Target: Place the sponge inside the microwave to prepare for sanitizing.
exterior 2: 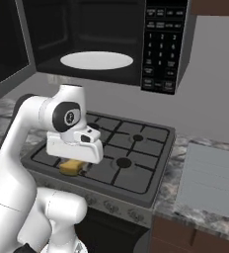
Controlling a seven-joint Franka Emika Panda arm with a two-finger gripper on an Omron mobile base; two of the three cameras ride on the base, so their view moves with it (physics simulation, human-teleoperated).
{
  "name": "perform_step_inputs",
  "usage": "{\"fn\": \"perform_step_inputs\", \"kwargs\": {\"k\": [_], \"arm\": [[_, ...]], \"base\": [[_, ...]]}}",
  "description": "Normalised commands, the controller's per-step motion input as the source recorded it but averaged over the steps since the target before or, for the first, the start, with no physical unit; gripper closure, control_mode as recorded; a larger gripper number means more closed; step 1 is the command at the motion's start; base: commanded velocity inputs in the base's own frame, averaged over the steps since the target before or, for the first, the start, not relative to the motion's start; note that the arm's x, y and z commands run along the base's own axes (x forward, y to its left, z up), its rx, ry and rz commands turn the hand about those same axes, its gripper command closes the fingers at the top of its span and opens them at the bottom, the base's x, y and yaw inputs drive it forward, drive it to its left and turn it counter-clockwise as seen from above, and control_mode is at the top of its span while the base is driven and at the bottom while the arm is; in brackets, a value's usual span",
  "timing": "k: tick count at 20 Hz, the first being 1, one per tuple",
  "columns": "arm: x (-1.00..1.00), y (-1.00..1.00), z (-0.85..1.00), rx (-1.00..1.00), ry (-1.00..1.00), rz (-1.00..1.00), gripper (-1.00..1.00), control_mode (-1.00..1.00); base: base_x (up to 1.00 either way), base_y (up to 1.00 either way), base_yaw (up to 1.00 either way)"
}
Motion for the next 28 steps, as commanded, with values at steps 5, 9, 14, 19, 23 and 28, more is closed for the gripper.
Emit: {"fn": "perform_step_inputs", "kwargs": {"k": [5,9,14,19,23,28], "arm": [[0.00,0.00,0.00,0.00,0.00,0.00,1.00,1.00],[0.00,0.00,0.00,0.00,0.00,0.00,1.00,1.00],[0.00,0.00,0.00,0.00,0.00,0.00,1.00,1.00],[0.00,0.00,0.00,0.00,0.00,0.00,1.00,1.00],[0.00,0.00,0.00,0.00,0.00,0.00,1.00,1.00],[0.00,0.00,0.00,0.00,0.00,0.00,1.00,1.00]], "base": [[0.34,0.00,0.03],[0.39,0.00,0.04],[0.40,-0.08,0.11],[0.59,-0.09,0.11],[0.76,-0.26,0.14],[0.55,-0.21,0.12]]}}
